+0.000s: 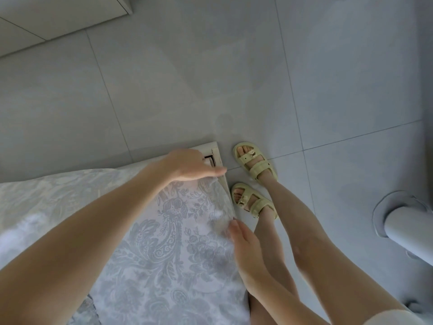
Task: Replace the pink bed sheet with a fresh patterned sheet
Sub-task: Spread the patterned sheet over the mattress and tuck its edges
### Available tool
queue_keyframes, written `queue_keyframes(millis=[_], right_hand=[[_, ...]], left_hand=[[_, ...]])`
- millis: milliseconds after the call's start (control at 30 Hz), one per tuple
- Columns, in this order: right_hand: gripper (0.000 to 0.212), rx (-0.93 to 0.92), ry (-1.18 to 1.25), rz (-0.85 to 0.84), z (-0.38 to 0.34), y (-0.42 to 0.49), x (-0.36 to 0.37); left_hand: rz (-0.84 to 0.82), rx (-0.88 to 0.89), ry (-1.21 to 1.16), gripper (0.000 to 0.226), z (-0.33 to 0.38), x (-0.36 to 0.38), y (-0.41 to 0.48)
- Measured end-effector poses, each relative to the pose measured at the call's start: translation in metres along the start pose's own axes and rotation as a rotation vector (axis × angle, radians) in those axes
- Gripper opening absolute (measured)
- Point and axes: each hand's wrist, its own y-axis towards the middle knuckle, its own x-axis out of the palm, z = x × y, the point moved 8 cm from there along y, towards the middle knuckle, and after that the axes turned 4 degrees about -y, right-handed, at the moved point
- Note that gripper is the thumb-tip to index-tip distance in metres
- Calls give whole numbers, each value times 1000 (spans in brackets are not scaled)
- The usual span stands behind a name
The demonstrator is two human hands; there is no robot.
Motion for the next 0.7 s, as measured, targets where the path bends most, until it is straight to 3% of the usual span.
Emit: queue_keyframes(millis=[100, 200, 300, 433, 567, 633, 700], right_hand=[[27, 57, 225, -154, -6, 1, 15], [34, 135, 420, -291, -11, 11, 27], [42, 244, 384, -487, -24, 12, 44], [41, 308, 241, -594, -32, 31, 56], [30, 320, -82, -431, -37, 74, 39], [23, 205, -339, -128, -45, 98, 14], [33, -59, -528, 179, -69, 100, -9]], left_hand=[[34, -19, 144, 49, 6, 1, 7], [32, -74, 57, 46, -5, -2, 6], [12, -144, -21, 46, -25, 0, -3], [-12, -254, -31, 46, -27, -1, 3], [26, -310, -97, 21, -15, -4, 22], [88, -327, -103, 18, -17, -5, 34], [141, -354, -147, 28, -24, -4, 39]])
